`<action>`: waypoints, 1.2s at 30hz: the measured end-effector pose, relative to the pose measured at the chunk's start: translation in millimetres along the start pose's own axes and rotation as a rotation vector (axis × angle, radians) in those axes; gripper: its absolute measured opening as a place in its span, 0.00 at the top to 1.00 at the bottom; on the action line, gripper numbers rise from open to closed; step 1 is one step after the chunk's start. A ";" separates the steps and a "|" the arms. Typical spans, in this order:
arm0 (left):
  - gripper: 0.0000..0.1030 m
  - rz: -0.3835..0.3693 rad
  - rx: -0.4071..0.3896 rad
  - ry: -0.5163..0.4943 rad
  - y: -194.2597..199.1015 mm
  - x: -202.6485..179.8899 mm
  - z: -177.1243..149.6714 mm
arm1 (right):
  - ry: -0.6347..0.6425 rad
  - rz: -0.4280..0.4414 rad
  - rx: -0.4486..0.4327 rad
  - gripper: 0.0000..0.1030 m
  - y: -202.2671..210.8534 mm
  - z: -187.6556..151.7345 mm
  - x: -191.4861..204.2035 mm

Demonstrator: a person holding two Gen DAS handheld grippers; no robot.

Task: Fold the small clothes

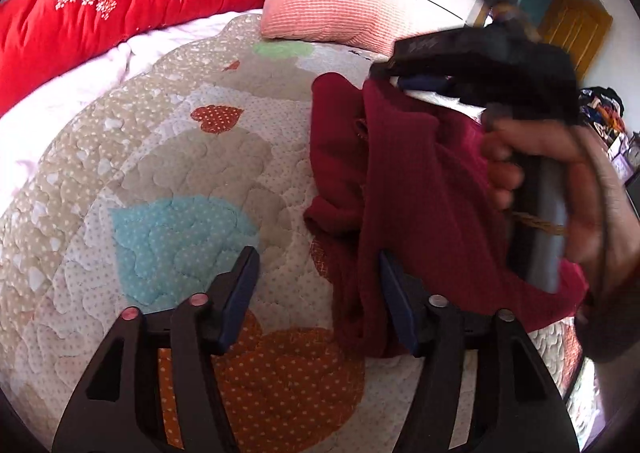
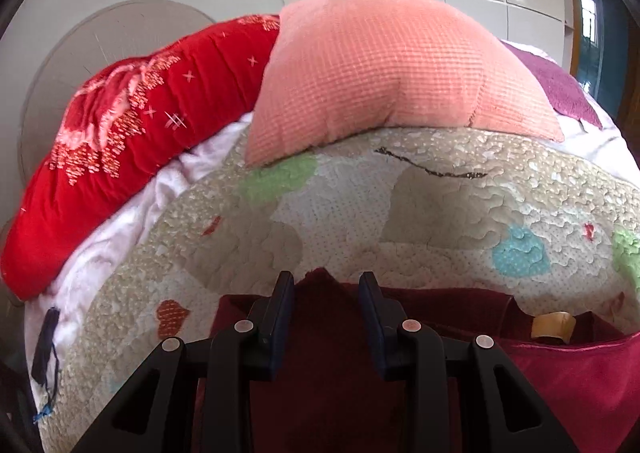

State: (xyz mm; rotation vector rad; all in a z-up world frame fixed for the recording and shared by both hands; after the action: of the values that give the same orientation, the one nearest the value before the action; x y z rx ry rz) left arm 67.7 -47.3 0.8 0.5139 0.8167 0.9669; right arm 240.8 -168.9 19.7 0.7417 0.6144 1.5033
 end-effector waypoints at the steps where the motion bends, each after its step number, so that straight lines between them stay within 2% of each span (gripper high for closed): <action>1: 0.36 -0.001 -0.001 0.003 -0.5 0.8 0.1 | 0.013 -0.010 0.027 0.69 -11.1 -1.9 2.5; 3: 0.36 -0.002 0.001 0.003 -0.8 0.8 -0.4 | 0.050 -0.041 0.099 0.68 -34.0 -9.4 8.9; 5: 0.36 -0.002 0.002 0.000 -1.4 0.5 -0.9 | 0.071 -0.059 0.083 0.68 -34.3 -13.5 11.3; 8: 0.36 -0.002 0.000 0.000 -0.9 0.4 -1.4 | 0.049 -0.026 0.051 0.69 -11.0 -15.2 4.9; 11: 0.36 -0.002 -0.004 -0.002 0.2 0.2 -0.8 | 0.018 0.002 0.000 0.69 31.2 -24.3 -14.5; 14: 0.36 0.001 -0.016 -0.007 2.0 -0.4 -1.0 | -0.003 -0.043 -0.049 0.65 74.5 -42.4 -54.3; 17: 0.36 0.008 -0.026 -0.020 3.1 -3.7 -2.6 | -0.038 -0.176 -0.077 0.63 101.8 -58.9 -108.6; 20: 0.36 0.004 -0.034 -0.021 3.4 -5.6 -2.8 | -0.126 -0.292 -0.063 0.63 113.1 -71.9 -169.6; 24: 0.36 -0.005 -0.052 -0.028 4.4 -8.2 -1.4 | -0.214 -0.353 -0.010 0.63 107.9 -89.9 -217.2; 26: 0.36 -0.030 -0.067 -0.031 6.9 -11.3 -0.6 | -0.230 -0.359 0.034 0.63 93.5 -100.0 -226.5; 29: 0.36 -0.078 -0.090 -0.039 12.2 -15.2 1.3 | -0.260 -0.349 0.003 0.62 89.1 -105.2 -234.2; 31: 0.36 -0.101 -0.105 -0.047 14.6 -18.7 2.2 | -0.266 -0.329 0.010 0.63 95.6 -101.7 -234.6; 33: 0.36 -0.120 -0.117 -0.056 16.9 -22.3 2.7 | -0.269 -0.288 -0.019 0.63 110.9 -95.8 -231.3; 36: 0.36 -0.141 -0.121 -0.068 17.5 -27.1 2.8 | -0.257 -0.310 -0.057 0.63 126.2 -88.8 -232.3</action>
State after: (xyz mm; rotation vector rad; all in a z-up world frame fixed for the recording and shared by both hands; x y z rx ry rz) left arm 52.3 -62.5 25.0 0.3777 0.7186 0.8584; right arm 92.2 -404.2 37.4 0.7437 0.4653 1.1152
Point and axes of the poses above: each gripper's, at about its wrist camera, not at the fingertips, and y roughly against the way its jaws point, x to its left, z to its top, the point moved 3 cm from there along -y, roughly the way its jaws point, and after that the axes turned 8 degrees about -z, right-handed, at the moved point
